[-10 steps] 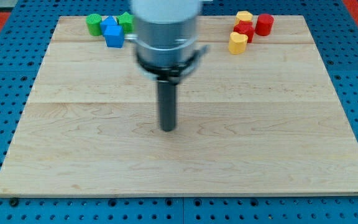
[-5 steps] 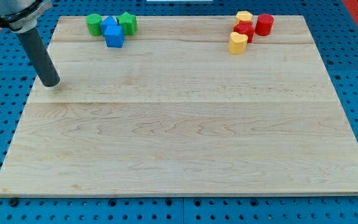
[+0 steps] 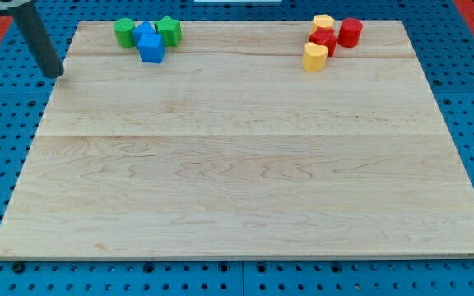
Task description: Separate the blue blocks from the green blocks
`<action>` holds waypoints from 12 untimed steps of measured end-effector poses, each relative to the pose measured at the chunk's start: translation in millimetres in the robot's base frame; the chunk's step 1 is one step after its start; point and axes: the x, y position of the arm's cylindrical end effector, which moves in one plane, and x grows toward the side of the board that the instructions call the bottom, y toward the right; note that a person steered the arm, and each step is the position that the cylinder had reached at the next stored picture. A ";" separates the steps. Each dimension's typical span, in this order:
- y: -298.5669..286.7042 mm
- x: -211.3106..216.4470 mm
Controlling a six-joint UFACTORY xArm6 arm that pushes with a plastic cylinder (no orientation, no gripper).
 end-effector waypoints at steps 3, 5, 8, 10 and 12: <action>11.7 -103.6; 83.6 -117.6; 150.6 -20.7; 133.7 16.7; 101.8 12.2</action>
